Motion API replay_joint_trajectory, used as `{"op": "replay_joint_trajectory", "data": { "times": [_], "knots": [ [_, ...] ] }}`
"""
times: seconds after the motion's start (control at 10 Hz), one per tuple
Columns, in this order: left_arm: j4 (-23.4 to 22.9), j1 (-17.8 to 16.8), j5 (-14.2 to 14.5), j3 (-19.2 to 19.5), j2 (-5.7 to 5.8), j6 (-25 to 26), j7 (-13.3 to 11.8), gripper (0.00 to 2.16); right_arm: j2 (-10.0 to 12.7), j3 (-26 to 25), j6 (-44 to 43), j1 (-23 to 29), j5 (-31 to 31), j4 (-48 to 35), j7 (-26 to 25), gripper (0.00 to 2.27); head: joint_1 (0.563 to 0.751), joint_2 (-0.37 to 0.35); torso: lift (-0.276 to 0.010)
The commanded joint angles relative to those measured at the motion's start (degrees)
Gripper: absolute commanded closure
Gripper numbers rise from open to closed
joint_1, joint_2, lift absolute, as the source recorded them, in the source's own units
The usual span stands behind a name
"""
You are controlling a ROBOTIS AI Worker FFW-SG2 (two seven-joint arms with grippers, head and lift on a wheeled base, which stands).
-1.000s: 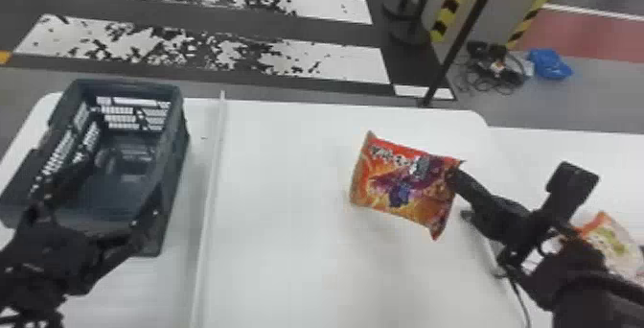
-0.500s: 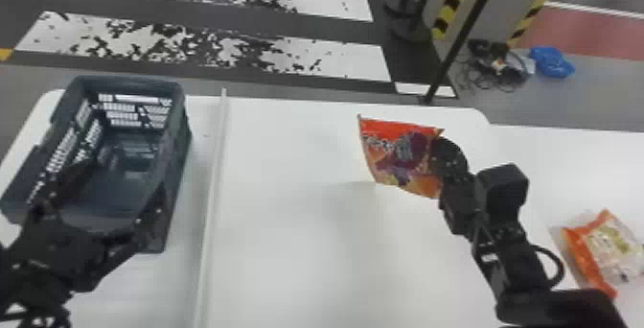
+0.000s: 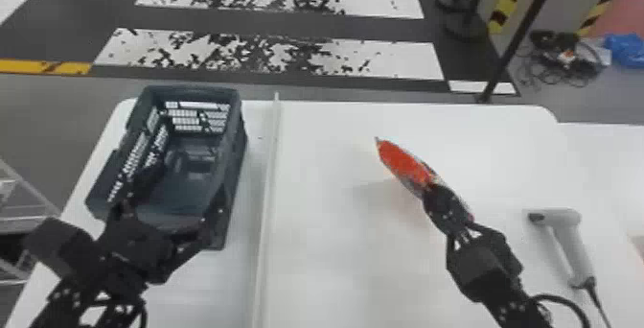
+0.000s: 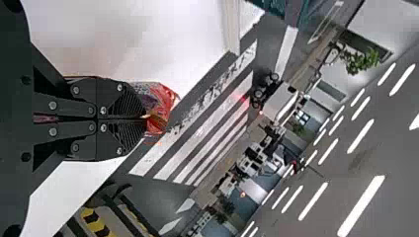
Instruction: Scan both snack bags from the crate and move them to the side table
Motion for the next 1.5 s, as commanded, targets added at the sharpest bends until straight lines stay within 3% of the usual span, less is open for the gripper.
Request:
{"op": "replay_joint_trajectory", "data": {
  "times": [0.0,0.1,0.3,0.6,0.9,1.0,1.3,1.4],
  "knots": [
    [0.08,0.00,0.00,0.07,0.00,-0.04,-0.05,0.08,-1.22,1.30,-0.26,2.02,1.96,1.07,0.18,2.18,0.695,0.004,-0.075],
    [0.25,0.00,0.00,0.07,0.09,-0.04,-0.05,0.08,-1.83,1.48,-0.43,3.16,1.96,1.16,1.67,1.71,0.695,0.012,-0.075],
    [0.69,0.00,0.09,-0.02,0.00,-0.04,-0.05,0.08,-2.36,1.30,0.09,4.22,-0.68,1.07,5.45,0.03,0.695,0.031,-0.075],
    [0.60,0.09,0.18,-0.02,0.09,-0.04,-0.05,0.08,-2.36,-4.76,-0.26,4.39,-17.47,-0.25,19.25,0.05,0.695,0.045,-0.075],
    [0.43,0.26,0.18,-0.02,0.26,-0.21,-0.13,0.08,-2.19,-11.79,2.55,2.28,-31.79,-0.95,24.26,0.10,0.695,-0.005,-0.075],
    [0.25,0.35,0.18,-0.02,0.26,-0.04,-0.13,0.08,-2.10,-12.59,5.01,0.97,-34.08,-0.95,24.35,0.14,0.695,-0.022,-0.075],
    [0.08,0.62,0.18,-0.02,0.26,-0.04,-0.13,0.08,-1.66,-12.23,9.41,-2.20,-36.54,-0.25,25.23,0.69,0.695,-0.075,-0.075],
    [0.08,0.62,0.18,-0.02,0.18,-0.04,-0.13,0.08,-1.57,-11.44,10.46,-3.52,-36.54,0.45,25.84,1.25,0.695,-0.070,-0.075]
  ]
}}
